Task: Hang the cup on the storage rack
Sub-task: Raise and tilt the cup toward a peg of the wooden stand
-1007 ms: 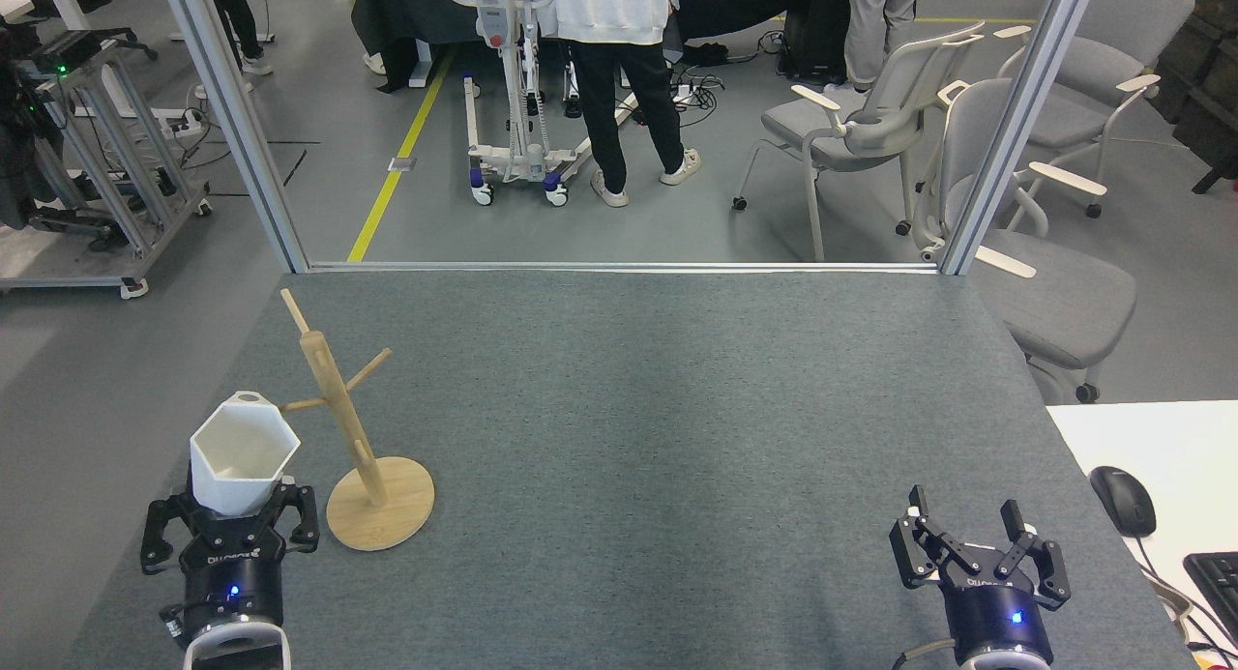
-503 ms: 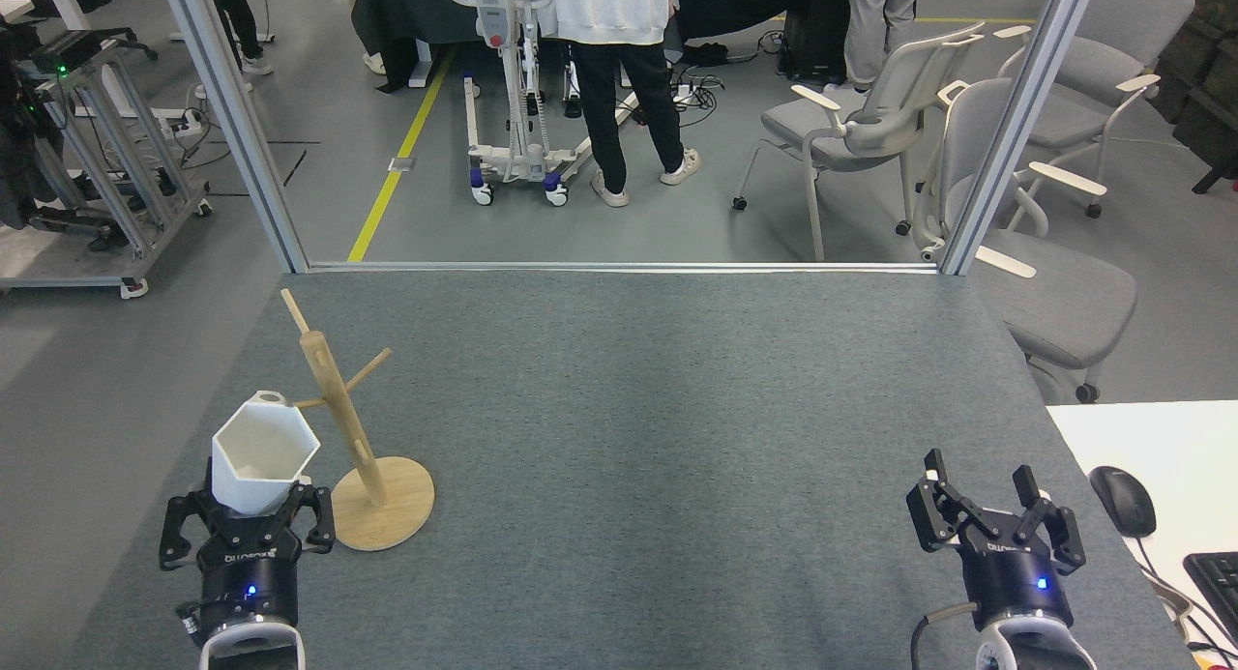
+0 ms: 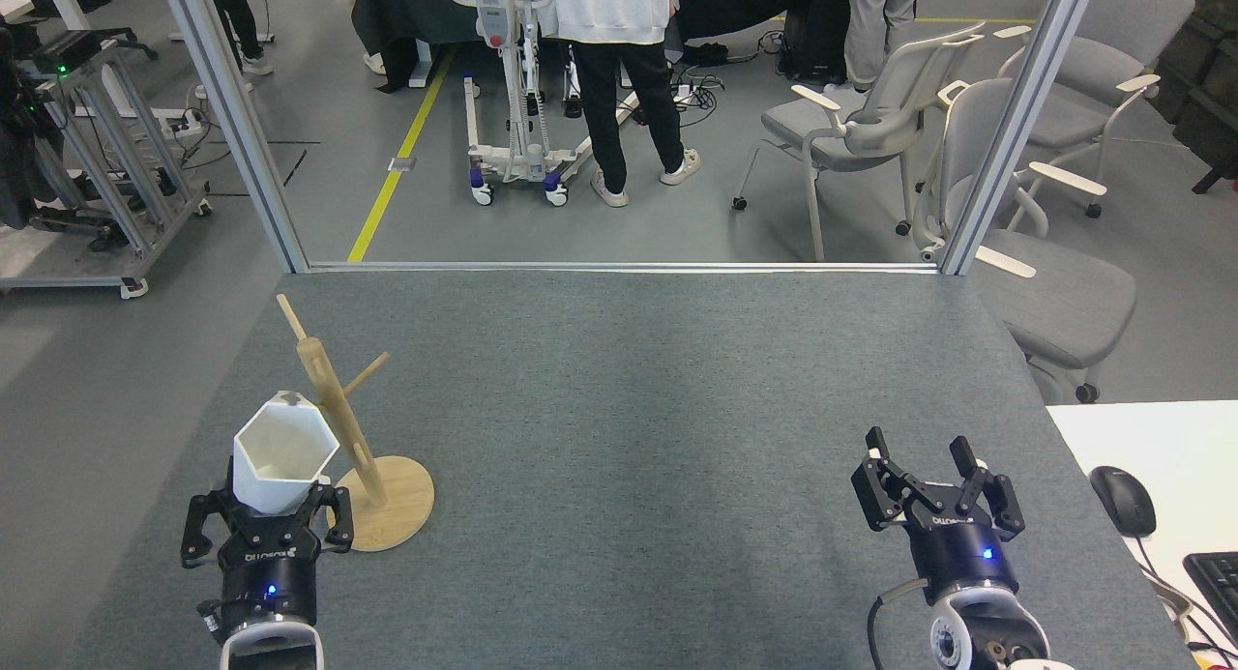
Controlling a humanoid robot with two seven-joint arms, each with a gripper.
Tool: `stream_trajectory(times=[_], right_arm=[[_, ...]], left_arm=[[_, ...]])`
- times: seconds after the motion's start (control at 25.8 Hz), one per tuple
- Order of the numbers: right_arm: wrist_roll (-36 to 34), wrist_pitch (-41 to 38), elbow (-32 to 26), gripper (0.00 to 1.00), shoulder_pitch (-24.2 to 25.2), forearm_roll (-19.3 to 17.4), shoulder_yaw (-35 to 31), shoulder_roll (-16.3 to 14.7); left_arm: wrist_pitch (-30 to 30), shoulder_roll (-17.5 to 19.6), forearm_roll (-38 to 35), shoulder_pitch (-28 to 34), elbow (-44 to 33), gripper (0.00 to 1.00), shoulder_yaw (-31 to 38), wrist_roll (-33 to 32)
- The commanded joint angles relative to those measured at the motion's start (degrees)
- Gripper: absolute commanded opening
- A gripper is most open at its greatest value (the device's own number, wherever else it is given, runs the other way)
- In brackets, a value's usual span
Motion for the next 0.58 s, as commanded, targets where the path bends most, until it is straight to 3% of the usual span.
stream_trajectory(times=[0.0, 0.54], right_arm=[[-0.02, -0.02, 0.17, 0.99, -0.93, -0.10, 0.16, -0.23], [-0.02, -0.11, 0.70, 0.99, -0.84, -0.10, 0.24, -0.58]], left_arm=[[-0.07, -0.91, 0.32, -0.89, 0.13, 1.00, -0.02, 5.65], [-1.57, -0.99, 0.67, -0.45, 0.57, 1.00, -0.45, 7.32]])
